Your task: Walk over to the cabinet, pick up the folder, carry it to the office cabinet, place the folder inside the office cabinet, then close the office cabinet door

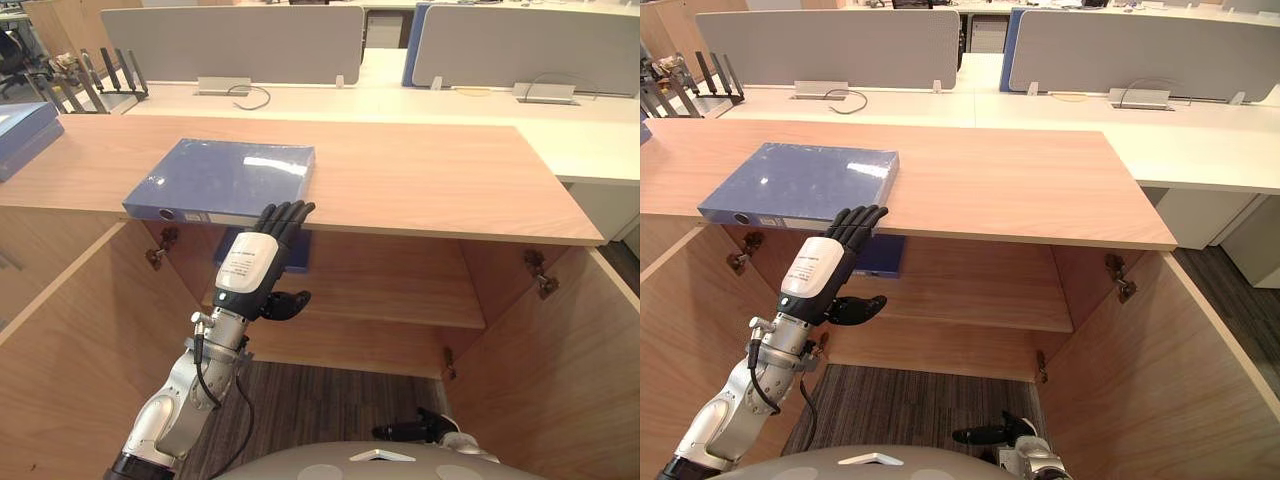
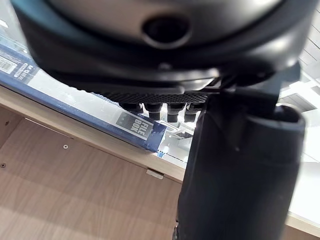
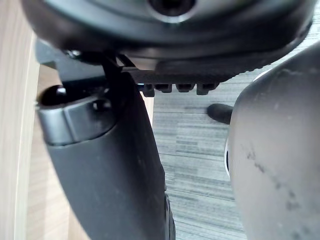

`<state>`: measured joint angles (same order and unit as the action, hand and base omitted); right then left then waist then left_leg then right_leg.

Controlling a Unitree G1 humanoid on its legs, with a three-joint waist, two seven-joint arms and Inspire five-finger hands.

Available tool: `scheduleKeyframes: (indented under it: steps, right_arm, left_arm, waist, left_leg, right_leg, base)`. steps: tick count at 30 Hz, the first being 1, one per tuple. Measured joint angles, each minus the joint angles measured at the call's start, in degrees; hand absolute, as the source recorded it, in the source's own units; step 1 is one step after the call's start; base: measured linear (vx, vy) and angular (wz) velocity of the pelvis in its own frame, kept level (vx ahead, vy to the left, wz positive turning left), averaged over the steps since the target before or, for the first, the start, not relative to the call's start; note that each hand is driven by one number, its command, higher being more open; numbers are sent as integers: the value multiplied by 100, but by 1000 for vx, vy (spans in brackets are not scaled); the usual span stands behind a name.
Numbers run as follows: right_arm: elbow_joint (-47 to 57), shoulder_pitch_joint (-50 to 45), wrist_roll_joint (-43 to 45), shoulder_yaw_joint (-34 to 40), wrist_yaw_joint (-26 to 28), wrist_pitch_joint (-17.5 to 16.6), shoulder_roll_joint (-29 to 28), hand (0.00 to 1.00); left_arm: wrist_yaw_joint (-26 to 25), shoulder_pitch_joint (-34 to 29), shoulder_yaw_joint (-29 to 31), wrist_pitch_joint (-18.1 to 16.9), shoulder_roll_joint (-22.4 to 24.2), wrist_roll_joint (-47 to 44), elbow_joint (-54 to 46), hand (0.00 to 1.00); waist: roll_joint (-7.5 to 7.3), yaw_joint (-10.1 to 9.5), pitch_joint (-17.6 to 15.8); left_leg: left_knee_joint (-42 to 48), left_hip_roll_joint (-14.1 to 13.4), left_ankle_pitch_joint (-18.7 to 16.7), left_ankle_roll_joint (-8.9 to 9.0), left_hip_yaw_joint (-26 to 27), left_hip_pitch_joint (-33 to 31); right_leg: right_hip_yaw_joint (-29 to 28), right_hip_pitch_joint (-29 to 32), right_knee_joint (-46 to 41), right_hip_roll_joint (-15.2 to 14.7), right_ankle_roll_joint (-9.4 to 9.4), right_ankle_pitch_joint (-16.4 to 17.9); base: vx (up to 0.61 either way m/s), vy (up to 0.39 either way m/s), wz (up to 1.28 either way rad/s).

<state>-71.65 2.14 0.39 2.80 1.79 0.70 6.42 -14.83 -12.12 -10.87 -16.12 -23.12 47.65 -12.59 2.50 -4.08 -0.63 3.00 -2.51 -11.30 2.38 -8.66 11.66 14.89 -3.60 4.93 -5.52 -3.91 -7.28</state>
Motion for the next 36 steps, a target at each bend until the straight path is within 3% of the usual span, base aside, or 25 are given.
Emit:
scheduleKeyframes:
  steps: [2,3,16,24,36]
  right_arm:
    - [1,8,0,0,0,0,0,100]
    - [5,20,0,1,0,0,-1,100]
    - [55,64,0,121,-5,3,-12,100]
    - [52,68,0,121,-13,2,-58,100]
    - [35,-37,1,118,-14,0,-73,100]
  left_arm:
    - [-15,87,-4,1,0,4,92,100]
    - [-34,93,2,11,0,4,95,0]
    - [-416,586,272,15,2,-14,-191,0]
    - [-114,405,-51,16,13,-29,-295,0]
    - [-107,359,-138,15,152,-37,-598,0]
  waist:
    - [-2,16,-12]
    - [-3,43,-27]
    - [-6,128,-176]
    - [-105,81,-207]
    - [-171,-59,-111]
  left_leg:
    - [-9,0,1,-2,5,8]
    - [-14,-1,2,-2,13,17]
    - [-43,-5,2,-3,31,79]
    - [78,14,7,1,21,-125]
    - [91,33,11,-2,40,-130]
  right_leg:
    - [-3,0,0,0,0,0]
    - [-11,0,0,0,0,0]
    - [-35,-20,0,8,-5,4]
    - [-33,107,-34,-24,-7,4]
    - [-68,114,-37,-27,-7,4]
  base:
    - [0,0,0]
    - [-16,17,-4]
    - [-5,5,-2]
    - [-7,8,2]
    - [-6,3,0]
